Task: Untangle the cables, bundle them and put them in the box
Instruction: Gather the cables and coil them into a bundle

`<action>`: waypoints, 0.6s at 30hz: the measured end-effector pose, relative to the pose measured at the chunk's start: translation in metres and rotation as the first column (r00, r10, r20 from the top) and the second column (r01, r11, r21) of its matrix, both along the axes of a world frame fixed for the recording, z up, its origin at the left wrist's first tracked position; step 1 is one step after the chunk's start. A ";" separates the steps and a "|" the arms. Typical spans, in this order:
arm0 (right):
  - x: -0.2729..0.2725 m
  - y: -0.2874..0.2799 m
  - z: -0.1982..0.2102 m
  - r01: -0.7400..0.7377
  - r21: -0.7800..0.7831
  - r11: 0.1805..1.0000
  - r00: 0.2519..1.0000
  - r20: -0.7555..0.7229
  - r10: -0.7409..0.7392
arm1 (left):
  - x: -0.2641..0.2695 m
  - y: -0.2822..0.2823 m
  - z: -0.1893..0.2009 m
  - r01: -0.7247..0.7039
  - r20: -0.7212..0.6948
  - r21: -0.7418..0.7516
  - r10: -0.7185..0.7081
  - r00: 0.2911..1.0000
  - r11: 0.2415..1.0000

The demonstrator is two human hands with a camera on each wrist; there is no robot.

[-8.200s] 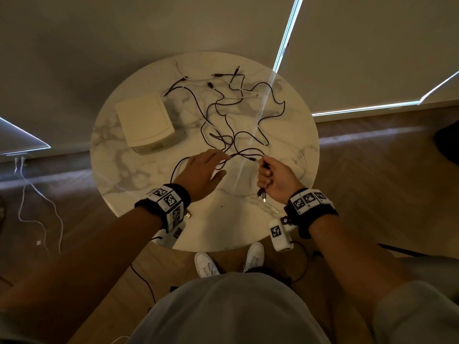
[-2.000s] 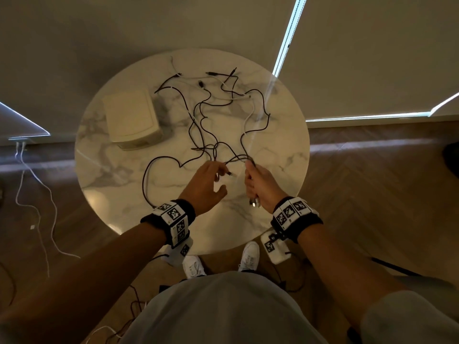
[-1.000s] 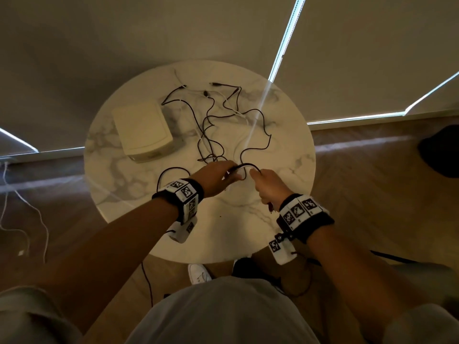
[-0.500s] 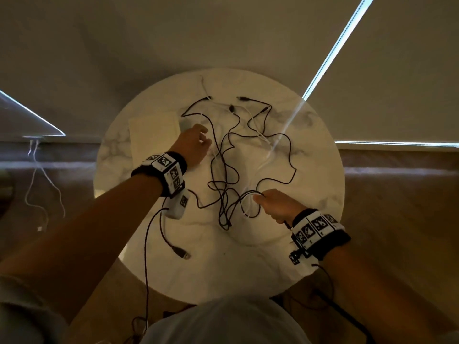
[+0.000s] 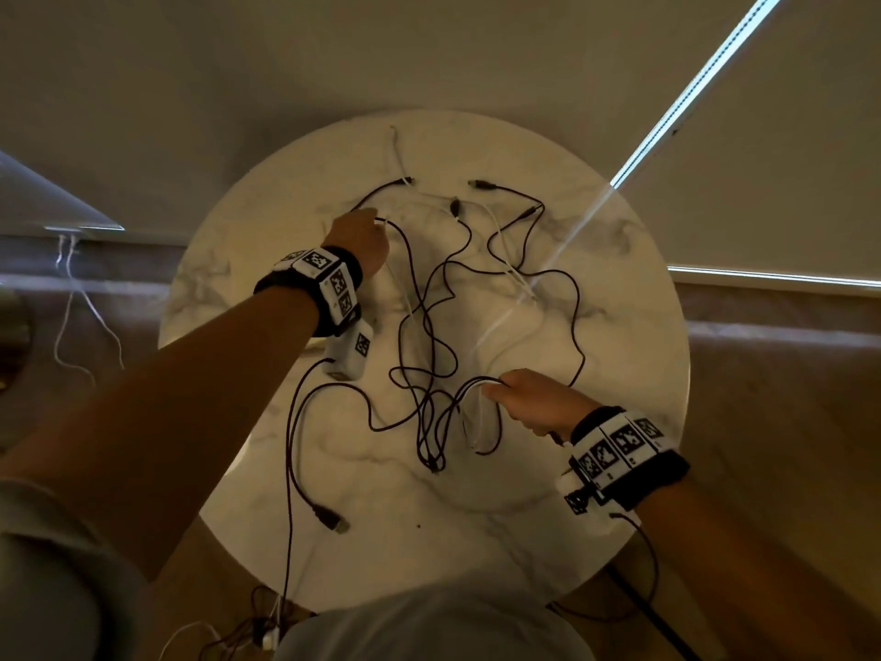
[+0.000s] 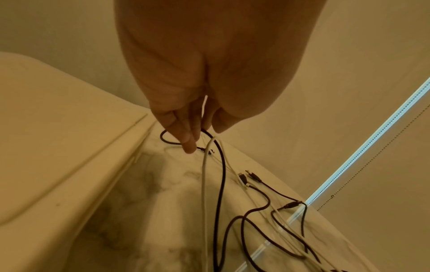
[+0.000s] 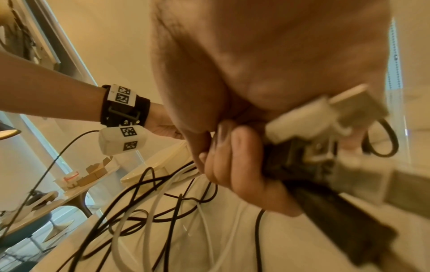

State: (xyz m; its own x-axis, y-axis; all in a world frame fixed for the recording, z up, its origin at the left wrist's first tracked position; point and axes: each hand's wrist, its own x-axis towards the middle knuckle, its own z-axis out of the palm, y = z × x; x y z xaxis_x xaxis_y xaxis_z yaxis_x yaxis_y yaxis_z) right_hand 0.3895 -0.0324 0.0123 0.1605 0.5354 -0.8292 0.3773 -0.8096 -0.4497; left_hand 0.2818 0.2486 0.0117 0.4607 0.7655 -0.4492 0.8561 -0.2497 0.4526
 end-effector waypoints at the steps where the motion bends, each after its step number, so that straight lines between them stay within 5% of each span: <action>1: 0.001 -0.001 -0.001 0.022 0.001 1.000 1.000 -0.015 -0.022 | -0.001 -0.002 0.001 -0.025 0.036 0.021 0.024 0.999 0.999; 8: -0.004 -0.016 -0.010 0.309 0.027 0.951 0.944 -0.131 -0.303 | -0.018 -0.031 0.029 -0.145 0.413 0.240 0.034 0.910 0.960; 12: -0.018 -0.026 -0.003 0.449 0.036 0.893 0.883 -0.169 -0.437 | -0.025 -0.050 0.055 -0.203 0.562 0.211 0.051 0.826 0.956; 18: -0.040 -0.046 0.003 0.752 -0.026 0.658 0.606 -0.366 -0.707 | -0.050 -0.097 0.089 -0.104 0.751 -0.010 0.076 0.656 0.995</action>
